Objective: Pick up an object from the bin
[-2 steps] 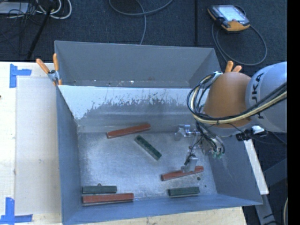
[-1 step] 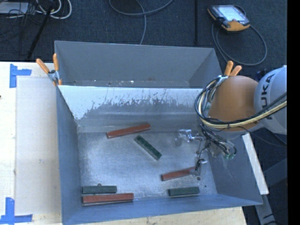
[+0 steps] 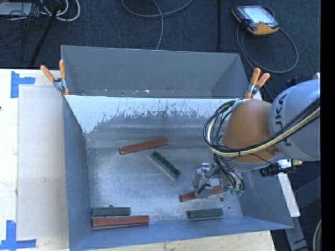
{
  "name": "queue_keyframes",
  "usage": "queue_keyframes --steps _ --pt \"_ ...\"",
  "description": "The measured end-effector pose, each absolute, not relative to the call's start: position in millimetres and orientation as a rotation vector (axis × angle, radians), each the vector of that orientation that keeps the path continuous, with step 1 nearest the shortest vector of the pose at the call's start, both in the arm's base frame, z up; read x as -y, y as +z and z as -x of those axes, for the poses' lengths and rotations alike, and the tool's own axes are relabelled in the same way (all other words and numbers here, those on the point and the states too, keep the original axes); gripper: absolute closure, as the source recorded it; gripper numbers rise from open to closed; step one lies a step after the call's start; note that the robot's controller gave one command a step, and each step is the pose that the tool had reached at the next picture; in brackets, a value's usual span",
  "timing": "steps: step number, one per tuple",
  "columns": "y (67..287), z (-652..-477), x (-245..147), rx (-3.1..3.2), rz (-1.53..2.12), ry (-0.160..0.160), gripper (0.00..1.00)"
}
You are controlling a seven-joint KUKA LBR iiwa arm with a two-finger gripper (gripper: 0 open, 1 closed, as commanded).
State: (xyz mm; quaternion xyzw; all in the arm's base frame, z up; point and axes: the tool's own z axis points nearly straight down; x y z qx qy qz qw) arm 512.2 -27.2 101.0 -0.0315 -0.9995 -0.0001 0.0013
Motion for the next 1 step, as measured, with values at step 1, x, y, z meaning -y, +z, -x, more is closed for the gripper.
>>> queue_keyframes --steps 1 --pt "101.0 -512.2 27.1 3.137 0.096 0.0 0.0"
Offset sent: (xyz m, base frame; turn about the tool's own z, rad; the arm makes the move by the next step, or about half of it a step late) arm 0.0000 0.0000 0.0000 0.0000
